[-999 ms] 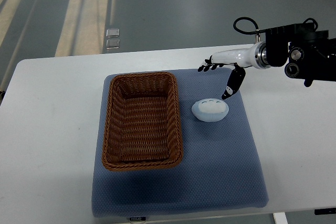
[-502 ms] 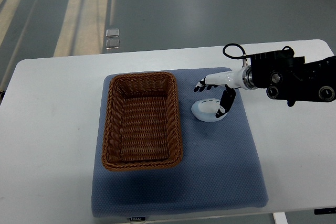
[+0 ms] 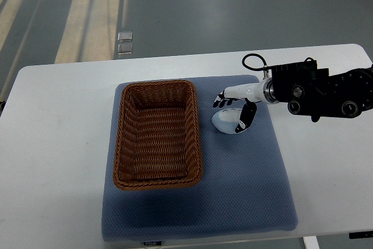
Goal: Place blue toy in brown basket
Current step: 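Lower the right hand onto the egg-shaped toy and close fingers around it, then lift the toy with the right hand and carry it over the basket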
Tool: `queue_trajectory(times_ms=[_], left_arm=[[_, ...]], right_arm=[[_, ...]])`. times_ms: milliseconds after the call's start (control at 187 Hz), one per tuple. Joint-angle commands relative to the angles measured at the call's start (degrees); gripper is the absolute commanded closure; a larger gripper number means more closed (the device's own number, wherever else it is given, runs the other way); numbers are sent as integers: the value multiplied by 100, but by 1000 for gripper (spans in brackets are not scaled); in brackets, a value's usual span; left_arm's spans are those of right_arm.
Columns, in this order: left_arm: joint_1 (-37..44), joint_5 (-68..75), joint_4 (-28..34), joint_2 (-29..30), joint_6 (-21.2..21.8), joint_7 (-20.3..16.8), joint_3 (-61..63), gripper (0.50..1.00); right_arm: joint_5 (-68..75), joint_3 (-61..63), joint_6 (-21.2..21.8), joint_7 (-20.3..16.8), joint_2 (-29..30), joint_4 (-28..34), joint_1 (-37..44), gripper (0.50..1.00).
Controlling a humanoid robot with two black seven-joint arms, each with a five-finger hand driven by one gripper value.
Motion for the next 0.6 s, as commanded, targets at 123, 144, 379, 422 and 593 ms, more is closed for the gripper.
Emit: queue_trajectory(times_ms=[123, 144, 379, 422, 593], left_arm=[[0, 0, 0, 0, 0, 0, 0, 500], [0, 0, 0, 0, 0, 0, 0, 500], [0, 0, 0, 0, 0, 0, 0, 500], [0, 0, 0, 0, 0, 0, 0, 500], [0, 0, 0, 0, 0, 0, 8, 500]], right_arm=[[-89, 0, 27, 23, 42, 10, -71, 746], [-98, 0, 27, 23, 42, 1, -71, 767], [-72, 35, 107, 23, 25, 10, -36, 1000], [-72, 52, 124, 23, 7, 1, -10, 1000], [-54, 70, 142, 23, -72, 1, 122, 1000]])
